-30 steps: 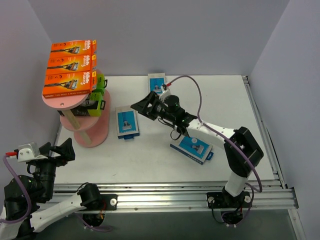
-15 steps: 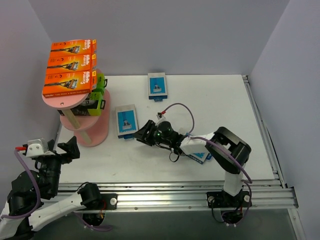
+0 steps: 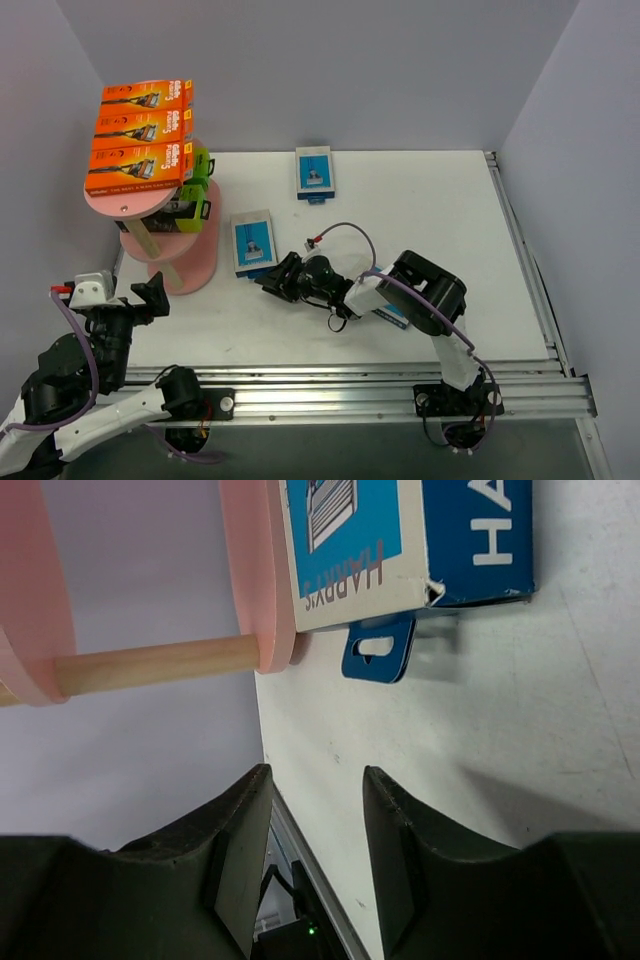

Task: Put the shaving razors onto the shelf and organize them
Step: Grab a shaving razor with the right arm

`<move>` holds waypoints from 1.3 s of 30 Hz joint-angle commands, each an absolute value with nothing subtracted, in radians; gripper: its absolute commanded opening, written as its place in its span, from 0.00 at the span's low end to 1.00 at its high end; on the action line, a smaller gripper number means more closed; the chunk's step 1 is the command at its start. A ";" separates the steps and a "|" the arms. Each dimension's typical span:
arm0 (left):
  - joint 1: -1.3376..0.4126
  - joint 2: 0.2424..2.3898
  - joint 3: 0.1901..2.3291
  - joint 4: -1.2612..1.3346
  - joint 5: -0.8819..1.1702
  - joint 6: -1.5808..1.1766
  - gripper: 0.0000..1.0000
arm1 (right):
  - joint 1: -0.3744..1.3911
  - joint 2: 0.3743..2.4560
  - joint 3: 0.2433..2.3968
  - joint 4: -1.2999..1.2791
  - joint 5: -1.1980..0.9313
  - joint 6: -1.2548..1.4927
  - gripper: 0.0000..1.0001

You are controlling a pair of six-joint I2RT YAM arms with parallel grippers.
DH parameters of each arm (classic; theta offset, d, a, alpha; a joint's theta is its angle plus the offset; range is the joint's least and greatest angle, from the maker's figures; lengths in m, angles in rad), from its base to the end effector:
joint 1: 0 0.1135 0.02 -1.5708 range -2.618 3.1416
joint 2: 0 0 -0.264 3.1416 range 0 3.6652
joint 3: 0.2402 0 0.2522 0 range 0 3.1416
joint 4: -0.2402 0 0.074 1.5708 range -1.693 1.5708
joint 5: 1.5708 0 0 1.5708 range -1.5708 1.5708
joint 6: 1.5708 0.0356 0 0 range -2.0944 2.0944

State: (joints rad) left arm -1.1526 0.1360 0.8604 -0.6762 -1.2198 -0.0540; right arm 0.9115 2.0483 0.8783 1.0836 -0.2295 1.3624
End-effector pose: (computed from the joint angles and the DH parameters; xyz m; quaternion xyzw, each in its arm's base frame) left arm 0.0258 0.0243 0.3607 -0.0584 0.6988 -0.0113 0.7129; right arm 0.2389 0.3214 0.1365 0.0882 0.7309 0.6447 0.2057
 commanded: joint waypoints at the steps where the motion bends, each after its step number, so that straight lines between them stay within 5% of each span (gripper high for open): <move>1: -1.170 0.138 0.862 -0.634 -1.209 -0.028 0.94 | 0.919 2.078 0.917 1.172 -0.195 1.397 0.37; 39: -1.212 0.110 0.859 -0.630 -1.203 -0.025 0.94 | 0.873 2.238 1.015 1.186 -0.143 1.456 0.27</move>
